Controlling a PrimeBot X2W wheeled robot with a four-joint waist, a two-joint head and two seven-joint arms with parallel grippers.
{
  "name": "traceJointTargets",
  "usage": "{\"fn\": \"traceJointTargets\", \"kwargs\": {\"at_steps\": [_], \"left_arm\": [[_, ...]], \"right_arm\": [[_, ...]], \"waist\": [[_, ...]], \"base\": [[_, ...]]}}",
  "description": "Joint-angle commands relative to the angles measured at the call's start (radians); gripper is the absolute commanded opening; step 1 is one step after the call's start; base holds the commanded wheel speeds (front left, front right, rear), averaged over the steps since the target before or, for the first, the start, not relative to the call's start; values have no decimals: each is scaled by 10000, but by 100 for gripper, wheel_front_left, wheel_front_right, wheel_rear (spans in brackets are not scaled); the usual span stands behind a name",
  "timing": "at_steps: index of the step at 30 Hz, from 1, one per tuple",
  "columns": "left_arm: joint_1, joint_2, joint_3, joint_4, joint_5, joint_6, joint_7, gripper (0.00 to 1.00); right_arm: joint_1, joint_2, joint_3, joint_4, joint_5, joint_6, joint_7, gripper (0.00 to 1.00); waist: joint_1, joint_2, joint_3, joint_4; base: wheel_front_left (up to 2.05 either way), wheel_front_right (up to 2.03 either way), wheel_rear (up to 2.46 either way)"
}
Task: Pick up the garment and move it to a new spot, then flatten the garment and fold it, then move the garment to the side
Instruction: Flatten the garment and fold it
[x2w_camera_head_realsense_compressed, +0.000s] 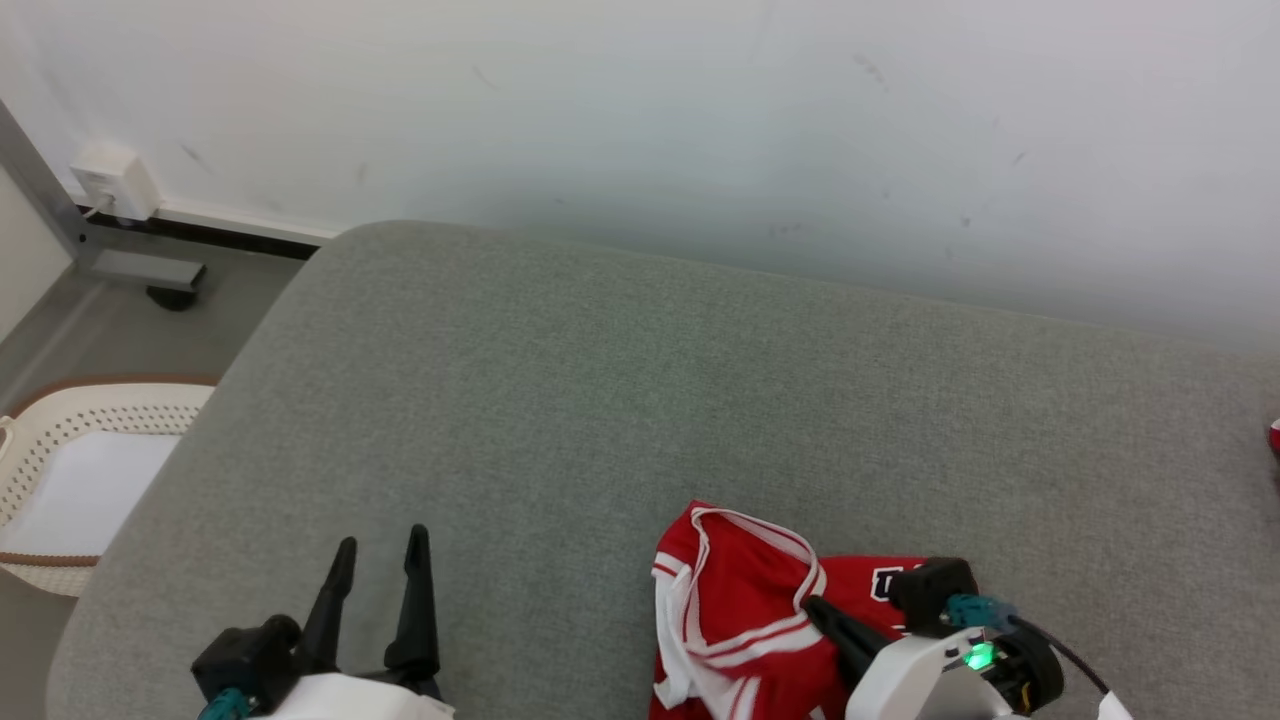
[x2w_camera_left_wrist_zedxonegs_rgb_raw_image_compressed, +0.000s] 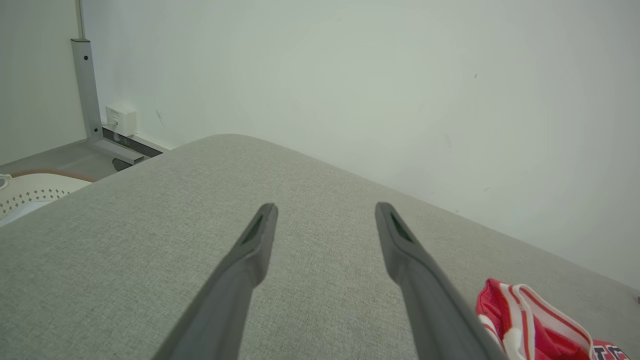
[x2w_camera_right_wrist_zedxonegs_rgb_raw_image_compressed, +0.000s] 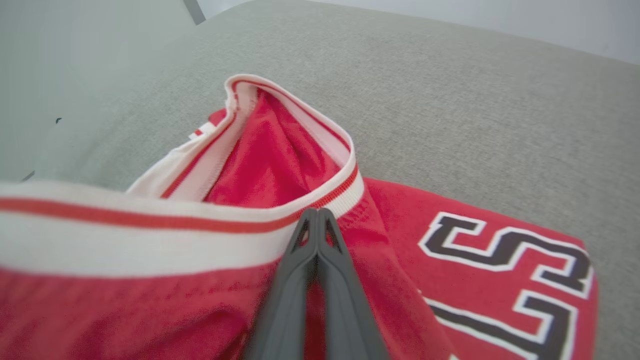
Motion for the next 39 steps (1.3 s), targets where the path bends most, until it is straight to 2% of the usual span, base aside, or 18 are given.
{"fn": "traceJointTargets", "kwargs": {"at_steps": [1, 4, 9, 12, 16, 21, 22, 23, 24, 25, 26, 32, 39], "left_arm": [[-17, 42, 14, -2, -142, 15, -15, 100], [3, 41, 16, 8, -152, 23, -15, 100], [1, 41, 36, 66, -154, 26, -15, 100], [-11, 42, 59, 36, -189, 62, -15, 100], [69, 42, 152, -40, -89, 56, -15, 100], [114, 42, 257, -311, 65, 17, -15, 100], [127, 42, 294, -390, 89, -1, -15, 100], [131, 41, 321, -473, 103, -32, -15, 100], [144, 41, 346, -556, 114, -75, -15, 100], [168, 41, 380, -638, 142, -92, -15, 100], [200, 42, 415, -707, 169, -130, -15, 100], [306, 41, 671, -1010, 295, -149, -15, 100], [290, 42, 730, -904, 706, -341, -15, 100]], "right_arm": [[139, 42, 238, -182, 97, -23, -98, 0], [183, 92, 1047, -601, 179, -23, -169, 0], [185, 144, 2689, -1077, 977, -23, -260, 0], [-10, 103, 3088, -1298, 1543, -23, -708, 0], [-287, -291, 3044, -1698, 2054, -23, -1561, 0], [-463, -860, 2047, -1931, 1833, -23, -2705, 0], [-459, -983, 1788, -1950, 1715, -23, -2896, 6], [-445, -1070, 1500, -1972, 1642, -23, -3077, 40], [-418, -1158, 1250, -1991, 1530, -23, -3208, 56], [-387, -1260, 1005, -2011, 1357, -23, -3340, 92], [-342, -1346, 729, -2022, 1198, -23, -3477, 100], [50, -1503, -610, -2232, 95, -23, -4125, 100], [1050, -1149, -1740, -2538, -831, -23, -4487, 100]], "waist": [[0, 0, 10, 65], [0, 0, 18, 149], [0, 0, -40, 197], [0, 0, -104, 148], [0, 0, -218, -66], [0, 0, -353, -436], [0, 0, -368, -533], [0, 0, -378, -627], [0, 0, -380, -718], [0, 0, -386, -811], [0, 0, -389, -904], [0, 0, -359, -1481], [0, 0, -332, -1924]], "base": [[0, 0, 0], [0, 0, 0], [0, 0, 0], [0, 0, 0], [0, 0, 0], [0, 0, 0], [0, 0, 0], [0, 0, 0], [0, 0, 0], [0, 0, 0], [0, 0, 0], [0, 0, 0], [0, 0, 0]]}}
